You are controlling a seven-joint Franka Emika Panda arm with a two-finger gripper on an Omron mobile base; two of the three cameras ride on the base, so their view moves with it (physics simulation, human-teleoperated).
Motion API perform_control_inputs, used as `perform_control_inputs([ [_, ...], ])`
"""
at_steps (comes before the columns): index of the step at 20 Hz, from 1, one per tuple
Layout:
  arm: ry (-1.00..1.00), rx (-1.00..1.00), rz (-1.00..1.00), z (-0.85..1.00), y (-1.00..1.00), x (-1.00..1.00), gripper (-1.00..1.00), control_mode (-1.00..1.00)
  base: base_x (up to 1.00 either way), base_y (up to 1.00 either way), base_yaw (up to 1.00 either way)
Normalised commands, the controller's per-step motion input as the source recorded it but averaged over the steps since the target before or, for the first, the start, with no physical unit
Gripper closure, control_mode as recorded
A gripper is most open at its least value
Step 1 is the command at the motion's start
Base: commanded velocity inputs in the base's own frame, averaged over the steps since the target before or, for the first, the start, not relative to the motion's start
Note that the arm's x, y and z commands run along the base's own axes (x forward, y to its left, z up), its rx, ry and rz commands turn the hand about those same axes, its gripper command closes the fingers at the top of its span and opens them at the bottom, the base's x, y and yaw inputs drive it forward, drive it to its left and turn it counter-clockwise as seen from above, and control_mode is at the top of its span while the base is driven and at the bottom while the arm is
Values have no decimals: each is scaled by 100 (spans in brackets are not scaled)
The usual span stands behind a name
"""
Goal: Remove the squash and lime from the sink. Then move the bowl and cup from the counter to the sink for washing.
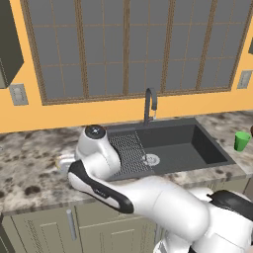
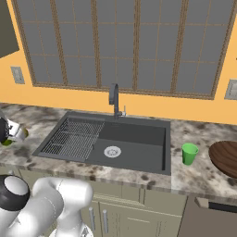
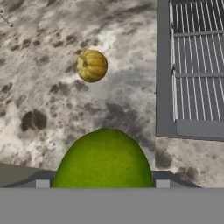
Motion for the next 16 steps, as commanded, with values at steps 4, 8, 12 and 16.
perform_control_inputs([
  [4, 0, 3, 0, -29, 31, 19, 100, -100, 0, 0, 0],
  [8, 2, 0, 0, -32, 33, 21, 100, -100, 0, 0, 0],
  [12, 7, 0, 0, -28, 25, 31, 100, -100, 0, 0, 0],
  [16, 11, 0, 0, -31, 24, 23, 100, -100, 0, 0, 0],
])
